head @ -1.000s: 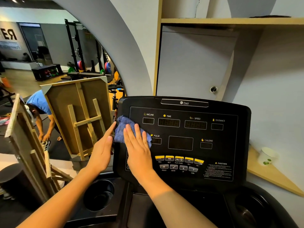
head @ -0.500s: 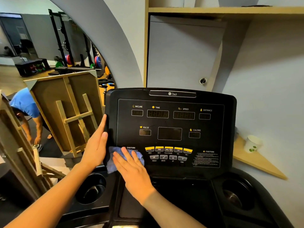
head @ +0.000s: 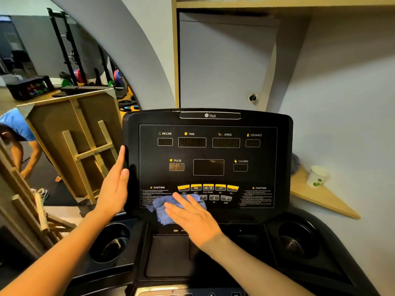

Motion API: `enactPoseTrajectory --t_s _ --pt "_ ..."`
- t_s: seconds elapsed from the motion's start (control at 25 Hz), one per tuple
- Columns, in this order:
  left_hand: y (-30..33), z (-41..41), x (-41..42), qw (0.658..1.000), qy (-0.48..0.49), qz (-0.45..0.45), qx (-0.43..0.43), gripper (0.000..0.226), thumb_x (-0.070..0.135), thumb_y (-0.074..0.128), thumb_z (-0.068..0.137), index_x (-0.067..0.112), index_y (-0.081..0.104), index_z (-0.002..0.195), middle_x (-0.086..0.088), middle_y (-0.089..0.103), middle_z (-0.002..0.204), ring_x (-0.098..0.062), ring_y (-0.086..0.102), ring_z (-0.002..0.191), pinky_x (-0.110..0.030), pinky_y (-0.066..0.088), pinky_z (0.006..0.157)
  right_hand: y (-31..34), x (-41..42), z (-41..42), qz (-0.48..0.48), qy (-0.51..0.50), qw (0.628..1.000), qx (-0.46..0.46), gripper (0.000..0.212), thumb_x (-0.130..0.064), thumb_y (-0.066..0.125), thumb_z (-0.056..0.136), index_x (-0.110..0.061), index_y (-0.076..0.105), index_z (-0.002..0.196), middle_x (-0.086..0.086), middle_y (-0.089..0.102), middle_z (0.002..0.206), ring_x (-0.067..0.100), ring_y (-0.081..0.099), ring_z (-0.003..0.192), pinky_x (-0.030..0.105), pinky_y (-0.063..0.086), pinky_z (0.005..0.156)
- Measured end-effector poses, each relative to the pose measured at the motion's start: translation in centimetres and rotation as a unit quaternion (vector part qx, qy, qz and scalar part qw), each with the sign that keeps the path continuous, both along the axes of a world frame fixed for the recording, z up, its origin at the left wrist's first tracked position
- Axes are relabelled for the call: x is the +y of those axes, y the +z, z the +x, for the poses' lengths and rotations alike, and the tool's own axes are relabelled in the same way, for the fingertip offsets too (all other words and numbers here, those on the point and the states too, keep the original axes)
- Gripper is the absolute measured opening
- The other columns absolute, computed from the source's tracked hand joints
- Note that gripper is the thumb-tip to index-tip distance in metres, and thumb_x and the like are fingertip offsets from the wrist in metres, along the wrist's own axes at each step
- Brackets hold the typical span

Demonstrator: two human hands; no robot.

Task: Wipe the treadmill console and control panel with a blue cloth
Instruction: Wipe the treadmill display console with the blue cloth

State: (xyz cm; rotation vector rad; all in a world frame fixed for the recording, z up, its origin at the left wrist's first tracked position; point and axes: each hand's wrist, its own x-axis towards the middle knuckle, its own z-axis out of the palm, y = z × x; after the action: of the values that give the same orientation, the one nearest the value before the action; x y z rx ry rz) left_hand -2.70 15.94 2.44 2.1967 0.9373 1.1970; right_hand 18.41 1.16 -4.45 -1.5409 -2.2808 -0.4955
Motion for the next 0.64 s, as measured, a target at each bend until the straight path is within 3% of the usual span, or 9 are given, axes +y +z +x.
enactPoseTrajectory --t_s 0.12,0.2,0.28,0.32,0.4,0.48,0.56,0.64 --pt "0.4 0.1 -0.4 1.000 0.004 -0.007 -0.001 0.067 0.063 0.019 0.097 0.037 0.003 0.156 0.019 0.036 0.149 -0.012 0.042 0.133 -0.037 0.035 0.107 -0.3 -2.3 3.6 0.015 0.000 1.000 -0.008 0.080 0.013 0.074 0.059 -0.010 0.057 0.134 0.000 0.049 0.146 0.028 0.033 0.140 0.048 0.019 0.114" --pt "0.7 0.2 -0.8 1.000 -0.001 -0.006 -0.005 0.069 0.065 0.018 0.096 0.036 0.004 0.157 0.034 0.032 0.141 -0.008 0.041 0.130 -0.033 0.033 0.105 -1.2 -4.0 6.5 0.038 0.017 0.999 -0.005 0.071 0.013 0.055 0.075 -0.010 0.047 0.141 -0.003 0.028 0.158 0.028 0.020 0.146 0.046 0.014 0.119" --pt "0.8 0.3 -0.9 1.000 -0.003 -0.007 -0.007 0.070 0.065 0.018 0.095 0.035 0.005 0.157 0.038 0.029 0.137 -0.006 0.040 0.128 -0.032 0.032 0.105 -2.0 -5.6 9.6 0.041 0.014 0.999 -0.025 0.074 0.011 0.043 0.081 -0.013 0.032 0.150 -0.005 0.006 0.163 0.028 0.016 0.148 0.042 0.009 0.121" --pt "0.7 0.4 -0.9 1.000 -0.002 -0.007 -0.008 0.070 0.065 0.018 0.095 0.035 0.005 0.157 0.037 0.029 0.138 -0.005 0.040 0.128 -0.031 0.032 0.104 -2.2 -6.4 11.0 0.042 0.009 0.998 -0.043 0.076 0.010 0.040 0.082 -0.014 0.024 0.153 -0.004 0.004 0.163 0.029 0.016 0.147 0.042 0.009 0.121" --pt "0.5 0.3 -0.7 1.000 0.003 -0.008 -0.005 0.068 0.063 0.018 0.096 0.036 0.004 0.157 0.030 0.031 0.144 -0.006 0.039 0.129 -0.033 0.032 0.105 -2.1 -7.5 13.2 0.020 -0.001 0.998 -0.067 0.074 0.008 0.035 0.083 -0.015 0.023 0.153 0.001 0.019 0.161 0.029 0.015 0.148 0.043 0.010 0.121" --pt "0.3 0.1 -0.5 1.000 0.007 -0.008 0.001 0.066 0.062 0.019 0.097 0.038 0.003 0.156 0.017 0.033 0.149 -0.010 0.039 0.131 -0.035 0.033 0.106 -1.4 -8.3 14.6 0.007 -0.011 0.997 -0.078 0.073 0.010 0.039 0.079 -0.012 0.034 0.149 0.006 0.032 0.155 0.030 0.014 0.147 0.043 0.008 0.120" --pt "0.3 0.1 -0.4 1.000 0.006 -0.009 0.005 0.065 0.061 0.020 0.097 0.039 0.002 0.156 0.012 0.033 0.151 -0.011 0.039 0.132 -0.036 0.033 0.107 -0.8 -9.1 15.5 0.006 -0.020 0.997 -0.076 0.079 0.014 0.051 0.071 -0.011 0.041 0.145 0.010 0.035 0.153 0.032 0.016 0.145 0.043 0.004 0.119" --pt "0.4 0.1 -0.5 1.000 0.005 -0.013 0.006 0.065 0.061 0.021 0.097 0.040 0.002 0.156 0.013 0.032 0.151 -0.010 0.038 0.133 -0.036 0.032 0.107 -0.8 -10.0 16.6 0.001 -0.017 0.997 -0.077 0.074 0.010 0.052 0.076 -0.011 0.040 0.146 0.011 0.037 0.153 0.033 0.016 0.145 0.045 0.008 0.118"
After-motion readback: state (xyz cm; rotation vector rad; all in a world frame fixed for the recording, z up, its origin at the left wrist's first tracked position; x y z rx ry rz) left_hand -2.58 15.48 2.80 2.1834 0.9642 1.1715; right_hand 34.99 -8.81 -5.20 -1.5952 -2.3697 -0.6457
